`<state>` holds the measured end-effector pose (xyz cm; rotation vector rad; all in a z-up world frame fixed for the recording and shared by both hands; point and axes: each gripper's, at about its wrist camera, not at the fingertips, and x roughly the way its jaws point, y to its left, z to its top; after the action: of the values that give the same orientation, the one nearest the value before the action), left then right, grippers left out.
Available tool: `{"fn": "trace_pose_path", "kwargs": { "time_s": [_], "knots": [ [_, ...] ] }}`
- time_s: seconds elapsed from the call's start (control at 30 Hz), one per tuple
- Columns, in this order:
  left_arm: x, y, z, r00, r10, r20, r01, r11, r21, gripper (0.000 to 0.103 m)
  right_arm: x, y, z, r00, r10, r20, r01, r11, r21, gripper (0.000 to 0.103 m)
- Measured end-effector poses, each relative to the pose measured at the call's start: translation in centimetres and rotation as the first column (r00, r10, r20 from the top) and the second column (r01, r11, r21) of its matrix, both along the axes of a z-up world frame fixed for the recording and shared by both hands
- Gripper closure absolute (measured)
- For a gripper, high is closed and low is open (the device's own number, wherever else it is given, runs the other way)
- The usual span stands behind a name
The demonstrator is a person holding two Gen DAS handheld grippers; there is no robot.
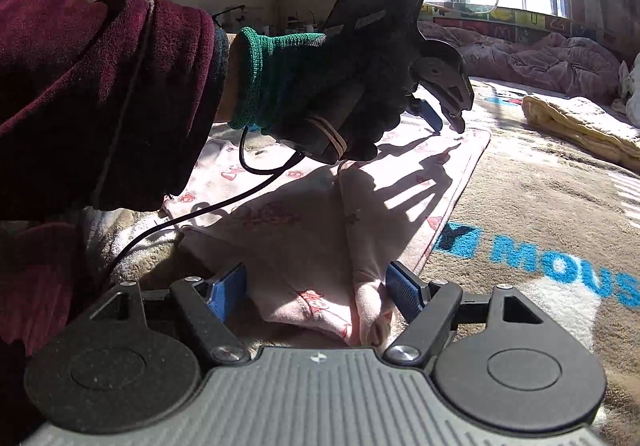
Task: Fold clothes
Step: 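Open the left gripper and lay the fold flat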
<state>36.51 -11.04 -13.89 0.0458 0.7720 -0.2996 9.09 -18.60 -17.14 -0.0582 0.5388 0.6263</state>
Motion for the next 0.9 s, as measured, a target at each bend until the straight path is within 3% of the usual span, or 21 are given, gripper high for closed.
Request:
{"fn": "trace_pose_path", "kwargs": {
  "time_s": [0.1, 0.23, 0.43, 0.53, 0.6, 0.77, 0.9],
  "knots": [
    [0.4, -0.9, 0.3, 0.999, -0.035, -0.017, 0.036, 0.997, 0.064, 0.079, -0.6, 0.2, -0.3, 1.000, 0.000, 0.005, 0.000, 1.000, -0.002, 0.026],
    [-0.8, 0.9, 1.6, 1.000, -0.021, 0.004, 0.020, 0.999, 0.037, 0.079, -0.7, 1.1, -0.9, 1.000, 0.016, 0.023, -0.015, 0.999, -0.043, 0.018],
    [-7.6, 6.2, 3.7, 0.995, 0.059, 0.080, -0.056, 0.998, -0.043, 0.075, -2.2, 1.3, 0.0, 0.996, -0.010, 0.085, 0.015, 0.998, -0.059, 0.019],
    [-12.1, 10.0, 4.2, 0.987, 0.130, 0.090, -0.117, 0.984, -0.135, 0.063, -3.5, 1.1, 0.5, 0.992, -0.019, 0.122, 0.027, 0.998, -0.063, 0.020],
    [-15.4, 12.9, 4.3, 0.978, 0.192, 0.084, -0.168, 0.958, -0.231, 0.059, -4.1, 1.0, 0.7, 0.990, -0.028, 0.137, 0.037, 0.997, -0.063, 0.020],
    [-19.6, 18.3, 3.4, 0.942, 0.331, 0.056, -0.293, 0.894, -0.339, 0.057, -5.1, 0.3, 1.1, 0.990, -0.060, 0.127, 0.068, 0.996, -0.061, 0.020],
    [-23.0, 22.7, 2.6, 0.900, 0.434, 0.024, -0.386, 0.823, -0.416, 0.057, -5.3, -0.5, 1.9, 0.989, -0.113, 0.091, 0.110, 0.993, 0.036, 0.020]
  ]
}}
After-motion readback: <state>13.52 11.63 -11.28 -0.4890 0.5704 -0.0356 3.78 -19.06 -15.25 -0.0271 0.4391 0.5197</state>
